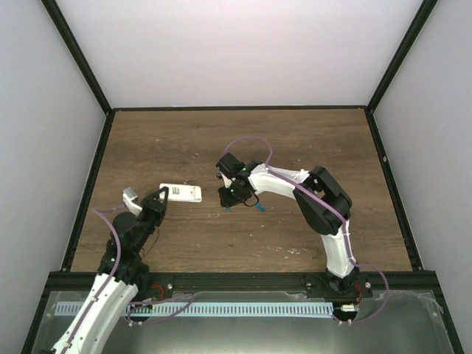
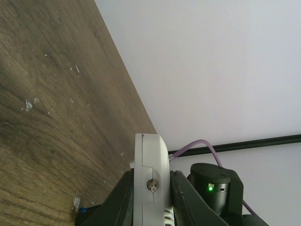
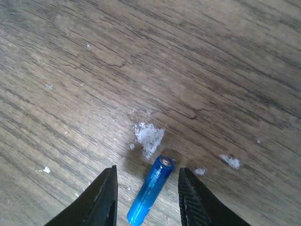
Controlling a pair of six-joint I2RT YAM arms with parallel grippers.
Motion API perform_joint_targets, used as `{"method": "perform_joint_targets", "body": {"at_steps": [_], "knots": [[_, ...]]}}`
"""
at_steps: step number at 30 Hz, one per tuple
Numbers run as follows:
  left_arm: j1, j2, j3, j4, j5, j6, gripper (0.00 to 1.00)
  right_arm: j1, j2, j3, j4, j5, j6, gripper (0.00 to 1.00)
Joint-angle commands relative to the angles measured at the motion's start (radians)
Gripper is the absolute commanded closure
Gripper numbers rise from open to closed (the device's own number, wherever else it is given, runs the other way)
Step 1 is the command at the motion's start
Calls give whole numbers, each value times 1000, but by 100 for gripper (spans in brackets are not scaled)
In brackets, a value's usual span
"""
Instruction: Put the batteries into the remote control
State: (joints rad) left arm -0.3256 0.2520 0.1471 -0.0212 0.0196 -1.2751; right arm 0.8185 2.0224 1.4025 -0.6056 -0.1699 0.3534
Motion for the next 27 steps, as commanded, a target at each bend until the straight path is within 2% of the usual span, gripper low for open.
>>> {"method": "perform_joint_targets", "body": {"at_steps": [1, 18, 23, 27], "knots": [[3, -15, 10, 19, -3, 7, 100, 20, 35, 47, -24, 33, -18, 70], [3, 21, -12, 118, 11, -7, 100, 22, -1, 1, -33, 72, -57, 98], [3, 31, -14, 171, 11, -14, 100, 12, -89, -32, -19, 65, -49, 99], [3, 52, -19, 227, 12, -33, 100, -42, -216, -58, 8, 14, -22, 99]]}}
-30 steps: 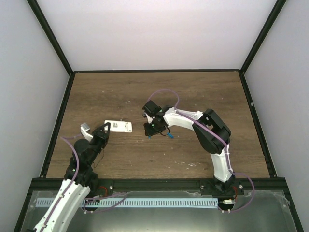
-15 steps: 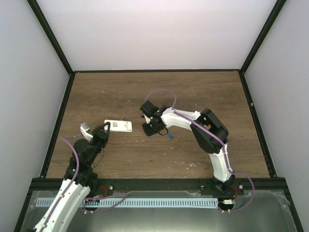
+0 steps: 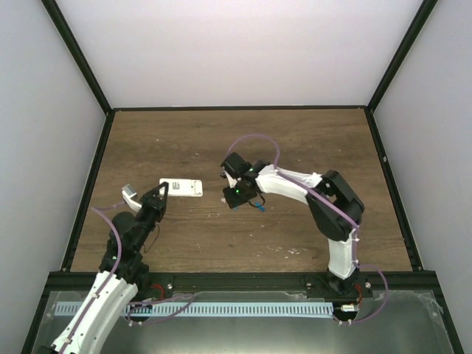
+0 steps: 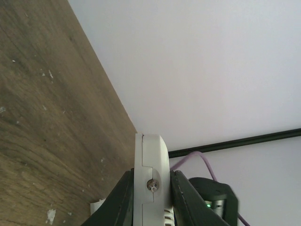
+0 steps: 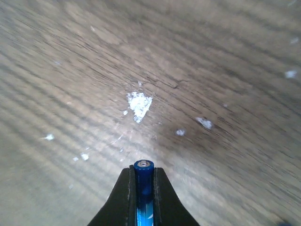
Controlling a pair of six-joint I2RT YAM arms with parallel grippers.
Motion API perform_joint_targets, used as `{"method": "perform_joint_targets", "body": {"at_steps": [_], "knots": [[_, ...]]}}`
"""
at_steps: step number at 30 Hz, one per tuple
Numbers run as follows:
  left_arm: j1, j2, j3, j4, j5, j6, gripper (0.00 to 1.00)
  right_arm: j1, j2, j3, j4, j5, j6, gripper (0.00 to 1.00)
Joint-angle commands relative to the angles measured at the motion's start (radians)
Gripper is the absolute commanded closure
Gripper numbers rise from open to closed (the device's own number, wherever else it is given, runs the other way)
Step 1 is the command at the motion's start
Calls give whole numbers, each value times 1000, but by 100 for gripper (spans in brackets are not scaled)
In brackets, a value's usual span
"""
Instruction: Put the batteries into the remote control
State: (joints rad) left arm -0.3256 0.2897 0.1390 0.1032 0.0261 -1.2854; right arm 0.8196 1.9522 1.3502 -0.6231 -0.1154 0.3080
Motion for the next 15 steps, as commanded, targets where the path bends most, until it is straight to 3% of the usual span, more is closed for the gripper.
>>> {"method": "perform_joint_targets", "body": {"at_steps": [1, 7, 15], "knots": [[3, 22, -10, 117, 5, -27, 100, -59, -181, -7, 36, -56, 25, 99], [2, 117, 0, 257, 20, -59, 100, -82, -375, 26, 151, -143, 16, 99], [0, 236, 10, 460, 26, -121, 100, -82, -451, 44, 273, -254, 104, 99]]}}
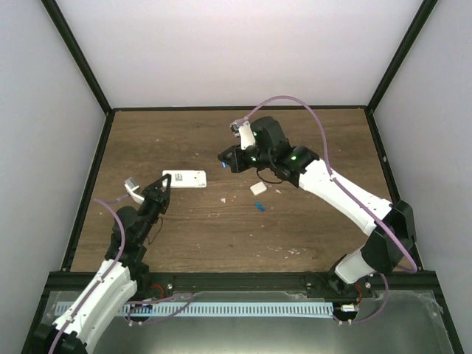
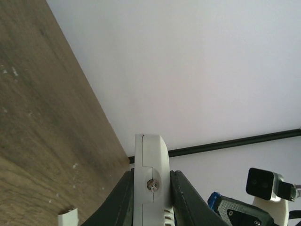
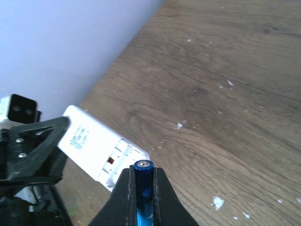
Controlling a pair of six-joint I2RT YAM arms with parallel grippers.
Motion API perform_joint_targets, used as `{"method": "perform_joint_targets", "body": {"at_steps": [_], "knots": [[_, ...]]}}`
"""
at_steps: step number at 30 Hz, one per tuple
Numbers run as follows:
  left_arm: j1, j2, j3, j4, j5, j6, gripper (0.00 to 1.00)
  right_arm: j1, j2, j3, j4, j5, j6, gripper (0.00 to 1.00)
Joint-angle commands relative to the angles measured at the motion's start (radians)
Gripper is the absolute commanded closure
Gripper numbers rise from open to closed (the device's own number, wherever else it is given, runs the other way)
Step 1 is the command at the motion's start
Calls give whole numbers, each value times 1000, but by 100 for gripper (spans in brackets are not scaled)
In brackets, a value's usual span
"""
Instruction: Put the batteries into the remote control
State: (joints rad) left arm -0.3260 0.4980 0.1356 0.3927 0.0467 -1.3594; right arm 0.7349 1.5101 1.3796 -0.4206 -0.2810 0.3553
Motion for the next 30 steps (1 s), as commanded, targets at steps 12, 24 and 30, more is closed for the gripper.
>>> {"method": "perform_joint_targets", "body": {"at_steps": [12, 24, 30], "knots": [[-24, 125, 18, 317, 4, -110, 100, 5, 18, -71, 321, -258, 180, 99], [-48, 165, 15, 395, -12, -125, 100, 25, 69, -74, 355, -253, 203, 99], [-48, 165, 11, 394, -19, -136, 100, 38, 74, -83, 377, -227, 217, 99]]}}
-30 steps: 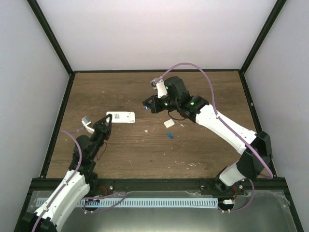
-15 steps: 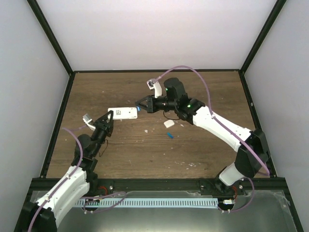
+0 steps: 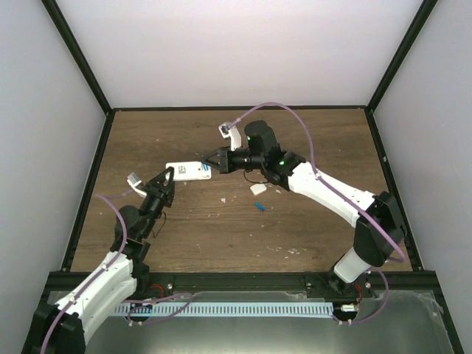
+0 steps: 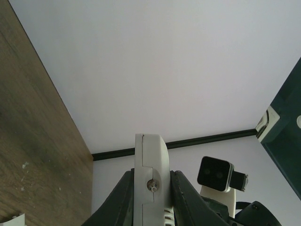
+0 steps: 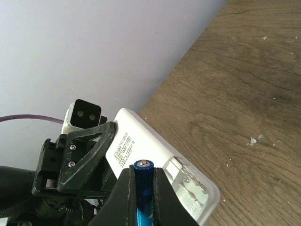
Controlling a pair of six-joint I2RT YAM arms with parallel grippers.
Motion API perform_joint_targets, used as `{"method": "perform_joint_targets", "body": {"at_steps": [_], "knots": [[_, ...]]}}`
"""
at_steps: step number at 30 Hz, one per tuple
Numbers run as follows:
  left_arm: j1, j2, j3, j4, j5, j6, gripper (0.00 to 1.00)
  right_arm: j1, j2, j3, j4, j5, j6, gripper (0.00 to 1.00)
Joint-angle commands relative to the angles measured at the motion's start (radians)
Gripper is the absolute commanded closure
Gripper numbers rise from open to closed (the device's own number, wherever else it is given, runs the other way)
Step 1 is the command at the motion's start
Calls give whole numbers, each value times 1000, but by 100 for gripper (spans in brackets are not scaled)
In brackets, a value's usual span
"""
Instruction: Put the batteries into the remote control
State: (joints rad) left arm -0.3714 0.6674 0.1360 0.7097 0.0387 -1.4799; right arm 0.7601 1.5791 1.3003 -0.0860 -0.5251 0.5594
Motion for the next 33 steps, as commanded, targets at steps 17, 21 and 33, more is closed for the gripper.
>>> {"method": "perform_joint_targets", "body": {"at_steps": [17, 21, 33], "knots": [[-3, -30, 0, 75, -54, -11, 100, 30, 16, -23, 51, 102, 36, 99], [-3, -35, 1, 74, -54, -4, 100, 31, 36, -8, 51, 90, 38, 99], [-3, -37, 4, 70, -70, 8, 100, 35, 16, -13, 12, 124, 47, 99]]}}
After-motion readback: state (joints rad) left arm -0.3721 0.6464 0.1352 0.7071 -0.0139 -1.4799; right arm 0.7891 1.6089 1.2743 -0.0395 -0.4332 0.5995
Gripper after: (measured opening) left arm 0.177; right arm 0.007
